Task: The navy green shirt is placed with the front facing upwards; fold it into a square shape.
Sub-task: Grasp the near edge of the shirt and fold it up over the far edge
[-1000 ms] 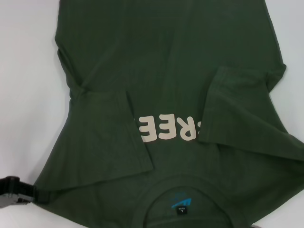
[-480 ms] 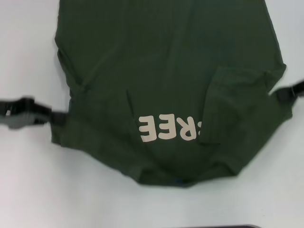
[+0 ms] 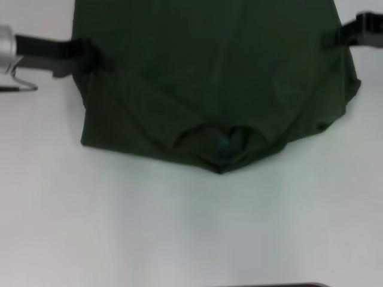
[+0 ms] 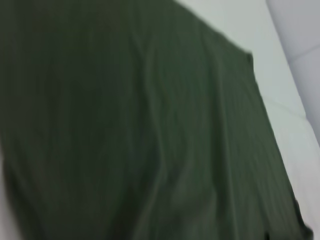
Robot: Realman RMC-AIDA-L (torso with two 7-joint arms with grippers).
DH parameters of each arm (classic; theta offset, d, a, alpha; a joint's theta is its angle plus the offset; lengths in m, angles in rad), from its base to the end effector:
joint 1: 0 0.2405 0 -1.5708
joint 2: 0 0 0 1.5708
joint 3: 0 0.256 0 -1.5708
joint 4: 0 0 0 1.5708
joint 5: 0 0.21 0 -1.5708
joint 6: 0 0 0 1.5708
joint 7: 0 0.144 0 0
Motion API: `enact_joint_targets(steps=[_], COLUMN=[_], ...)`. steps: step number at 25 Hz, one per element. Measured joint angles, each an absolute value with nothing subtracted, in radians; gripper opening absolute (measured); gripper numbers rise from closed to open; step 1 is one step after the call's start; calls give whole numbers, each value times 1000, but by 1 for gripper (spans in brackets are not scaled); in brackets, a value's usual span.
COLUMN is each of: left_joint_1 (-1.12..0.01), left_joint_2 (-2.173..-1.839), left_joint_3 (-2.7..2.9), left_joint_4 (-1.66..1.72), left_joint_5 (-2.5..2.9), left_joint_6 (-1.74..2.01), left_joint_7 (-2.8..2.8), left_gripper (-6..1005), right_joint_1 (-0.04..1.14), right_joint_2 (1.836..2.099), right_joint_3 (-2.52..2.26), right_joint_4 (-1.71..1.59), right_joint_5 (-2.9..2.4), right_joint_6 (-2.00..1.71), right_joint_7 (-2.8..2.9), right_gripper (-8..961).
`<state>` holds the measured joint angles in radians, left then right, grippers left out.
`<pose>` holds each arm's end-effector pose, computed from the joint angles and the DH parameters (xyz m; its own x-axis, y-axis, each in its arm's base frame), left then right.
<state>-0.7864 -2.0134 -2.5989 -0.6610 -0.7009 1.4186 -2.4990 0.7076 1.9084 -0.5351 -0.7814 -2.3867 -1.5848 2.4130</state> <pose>-0.2469 0.3999 0.0247 0.1706 0.9211 0.3499 0.9835 -0.1808 -0.0036 0.2663 0.3878 0.0933 0.2821 -0.8820 -0.3774 -0.9581 -0.2794 -0.0631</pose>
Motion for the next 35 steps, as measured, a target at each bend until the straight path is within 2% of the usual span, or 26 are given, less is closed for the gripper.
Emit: enact_joint_targets(steps=[5, 12, 15, 24, 35], left_joint_1=[-836, -874, -877, -886, -928], left_joint_2=[-2018, -2029, -2034, -2036, -2064], left_joint_3=[-2597, -2590, -2572, -2531, -2419], left_joint_4=[-665, -667, -669, -676, -669], left_joint_5=[-703, -705, -705, -716, -747], left_joint_6=[1330, 1166, 1110, 1027, 886], left_joint_7=[-2510, -2507, -2510, -2473, -2444], left_gripper=[42, 43, 43, 44, 45], right_joint_1=[710, 707, 710, 724, 728], right_joint_2=[1916, 1953, 1961, 1964, 1969], right_joint_3=[-539, -548, -567, -606, -605], right_joint_4=[-781, -779, -780, -783, -789], right_joint_5=[-2286, -2225, -2227, -2224, -2222], right_joint_6=[-1511, -1364, -1309, -1191, -1126], right_joint_7=[2413, 2369, 2350, 2312, 2309], right_gripper=[44, 44, 44, 43, 43])
